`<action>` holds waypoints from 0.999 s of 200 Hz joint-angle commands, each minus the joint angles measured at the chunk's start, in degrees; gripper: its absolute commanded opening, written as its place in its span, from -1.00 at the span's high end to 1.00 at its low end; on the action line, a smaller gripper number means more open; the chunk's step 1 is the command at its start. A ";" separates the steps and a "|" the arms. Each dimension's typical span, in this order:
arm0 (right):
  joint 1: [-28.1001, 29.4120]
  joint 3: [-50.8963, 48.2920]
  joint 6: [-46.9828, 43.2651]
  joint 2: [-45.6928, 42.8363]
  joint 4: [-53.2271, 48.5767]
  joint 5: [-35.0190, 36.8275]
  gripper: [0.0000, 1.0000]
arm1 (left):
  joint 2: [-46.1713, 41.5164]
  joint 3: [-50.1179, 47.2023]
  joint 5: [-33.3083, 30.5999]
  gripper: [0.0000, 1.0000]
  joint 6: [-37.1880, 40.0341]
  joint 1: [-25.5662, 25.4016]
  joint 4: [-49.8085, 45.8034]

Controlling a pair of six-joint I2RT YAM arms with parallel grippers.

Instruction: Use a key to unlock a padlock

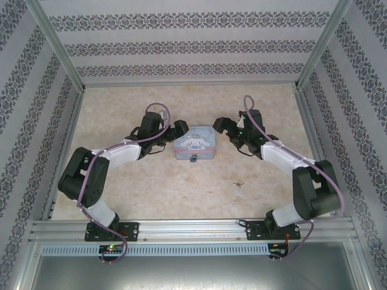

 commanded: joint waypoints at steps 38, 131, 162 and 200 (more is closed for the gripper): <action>3.54 -4.88 -8.45 -15.06 -29.43 14.38 -0.56 | -9.86 -3.17 -2.59 -0.99 3.35 2.38 -5.42; 9.86 -15.59 0.32 -25.13 -40.06 19.74 -0.21 | -9.62 -5.25 4.79 -0.99 1.54 2.38 -3.33; 12.66 -18.66 9.99 -27.51 -39.41 21.94 -0.09 | -9.63 -6.41 5.11 -0.99 0.24 2.29 -1.55; 14.13 -18.44 21.66 -28.77 -38.99 23.72 0.11 | -9.18 -7.38 5.27 -0.99 -0.90 2.21 0.36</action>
